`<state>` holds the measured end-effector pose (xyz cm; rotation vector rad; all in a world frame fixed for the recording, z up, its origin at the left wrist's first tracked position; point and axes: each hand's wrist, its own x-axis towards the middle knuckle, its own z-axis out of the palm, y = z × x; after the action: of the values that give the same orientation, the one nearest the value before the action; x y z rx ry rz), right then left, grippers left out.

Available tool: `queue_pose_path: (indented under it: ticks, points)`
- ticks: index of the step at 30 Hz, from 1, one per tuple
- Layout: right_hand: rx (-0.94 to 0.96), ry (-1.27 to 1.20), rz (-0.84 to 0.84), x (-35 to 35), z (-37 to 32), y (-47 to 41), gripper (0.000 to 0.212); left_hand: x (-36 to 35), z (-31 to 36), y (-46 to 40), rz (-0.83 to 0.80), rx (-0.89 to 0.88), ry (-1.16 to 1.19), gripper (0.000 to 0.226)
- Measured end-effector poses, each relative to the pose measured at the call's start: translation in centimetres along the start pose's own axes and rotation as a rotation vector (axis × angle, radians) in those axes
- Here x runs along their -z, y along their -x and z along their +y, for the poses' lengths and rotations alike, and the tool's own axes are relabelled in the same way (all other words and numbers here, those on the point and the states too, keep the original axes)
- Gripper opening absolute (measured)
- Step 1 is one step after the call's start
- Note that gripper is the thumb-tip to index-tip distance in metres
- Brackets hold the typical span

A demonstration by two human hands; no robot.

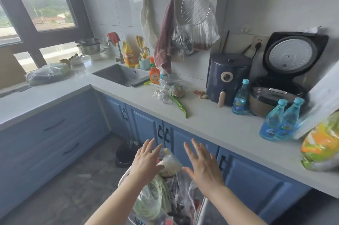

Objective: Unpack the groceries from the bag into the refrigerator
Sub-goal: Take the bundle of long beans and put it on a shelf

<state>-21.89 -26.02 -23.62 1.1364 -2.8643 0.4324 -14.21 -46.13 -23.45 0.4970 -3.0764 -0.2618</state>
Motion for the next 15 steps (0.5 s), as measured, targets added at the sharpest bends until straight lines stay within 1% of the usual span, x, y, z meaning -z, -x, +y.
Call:
queue_pose_path:
  ticks: [4,6,8,11,15]
  points:
    - [-0.098,0.000,-0.029,-2.0,-0.6,-0.3,0.077,-2.4,-0.3,-3.1,-0.082,-0.137,-0.005,0.075]
    - [-0.170,0.013,-0.026,-3.7,-1.4,-0.3,0.082,-4.0,-0.8,-4.3,-0.129,-0.228,-0.022,0.073]
    - [-0.282,0.006,-0.040,-6.1,-2.1,-0.3,0.090,-5.6,-1.5,-5.2,-0.186,-0.318,-0.046,0.072]
    - [-0.417,0.020,0.017,-9.9,-3.9,-0.4,0.095,-8.2,-3.1,-6.4,-0.244,-0.429,-0.055,0.071]
    - [-0.533,0.046,0.055,-13.2,-7.1,-0.3,0.092,-11.6,-5.8,-6.1,-0.297,-0.525,-0.040,0.072]
